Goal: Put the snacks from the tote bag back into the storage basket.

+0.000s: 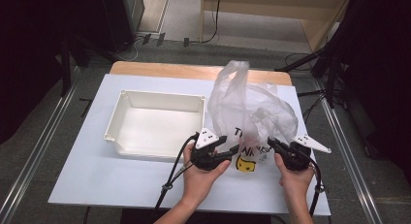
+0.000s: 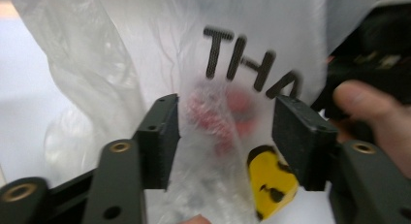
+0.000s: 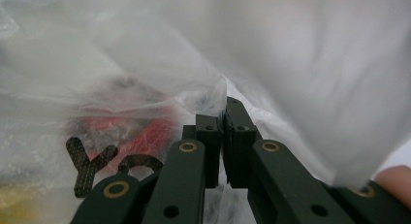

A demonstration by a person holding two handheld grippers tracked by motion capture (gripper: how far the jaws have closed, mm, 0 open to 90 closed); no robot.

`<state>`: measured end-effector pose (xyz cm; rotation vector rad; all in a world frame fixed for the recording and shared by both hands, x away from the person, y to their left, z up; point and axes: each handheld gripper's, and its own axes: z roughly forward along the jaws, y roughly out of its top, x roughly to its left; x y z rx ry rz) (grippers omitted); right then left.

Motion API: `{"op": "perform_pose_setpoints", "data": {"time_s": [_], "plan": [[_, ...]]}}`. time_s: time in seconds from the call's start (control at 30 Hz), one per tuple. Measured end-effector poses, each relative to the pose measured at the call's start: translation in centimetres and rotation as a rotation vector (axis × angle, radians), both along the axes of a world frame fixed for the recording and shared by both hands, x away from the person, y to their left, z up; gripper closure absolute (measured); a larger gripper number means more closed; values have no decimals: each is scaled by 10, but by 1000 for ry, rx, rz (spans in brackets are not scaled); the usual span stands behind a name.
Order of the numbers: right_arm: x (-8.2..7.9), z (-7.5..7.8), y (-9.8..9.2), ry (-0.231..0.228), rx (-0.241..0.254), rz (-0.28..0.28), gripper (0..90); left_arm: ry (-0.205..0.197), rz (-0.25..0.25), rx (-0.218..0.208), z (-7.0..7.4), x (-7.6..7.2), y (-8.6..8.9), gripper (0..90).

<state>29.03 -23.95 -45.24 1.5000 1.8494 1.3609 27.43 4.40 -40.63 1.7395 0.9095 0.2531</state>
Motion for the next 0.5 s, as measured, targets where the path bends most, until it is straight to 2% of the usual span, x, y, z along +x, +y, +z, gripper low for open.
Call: {"op": "perform_pose_setpoints", "data": {"time_s": [0.1, 0.17, 0.23, 0.3, 0.33, 0.37, 0.4, 0.47, 0.5], "plan": [[-1, 2, 1, -11, 5, 0, 875, -39, -9, -23, 15, -6, -2, 359], [-2, 3, 3, -19, 7, 5, 876, -43, -20, -28, 22, -7, -6, 311], [-2, 5, 4, -35, 8, 18, 877, -44, -17, 1, 26, -3, -12, 275], [-3, 6, 8, -42, 8, 41, 877, -42, 18, 26, 27, 3, -16, 286], [-4, 6, 9, -48, 2, 48, 877, -44, 39, 37, 28, 6, -16, 343], [-4, 6, 10, -51, 0, 56, 877, -44, 44, 36, 27, 8, -15, 440], [-4, 7, 10, -55, -5, 61, 877, -40, 35, 38, 27, 11, -13, 594], [-5, 7, 10, -55, 1, 59, 877, -23, 6, 43, 23, 15, -11, 802], [-4, 6, 8, -58, 0, 59, 877, -9, -5, 56, 19, 16, -10, 869]]}}
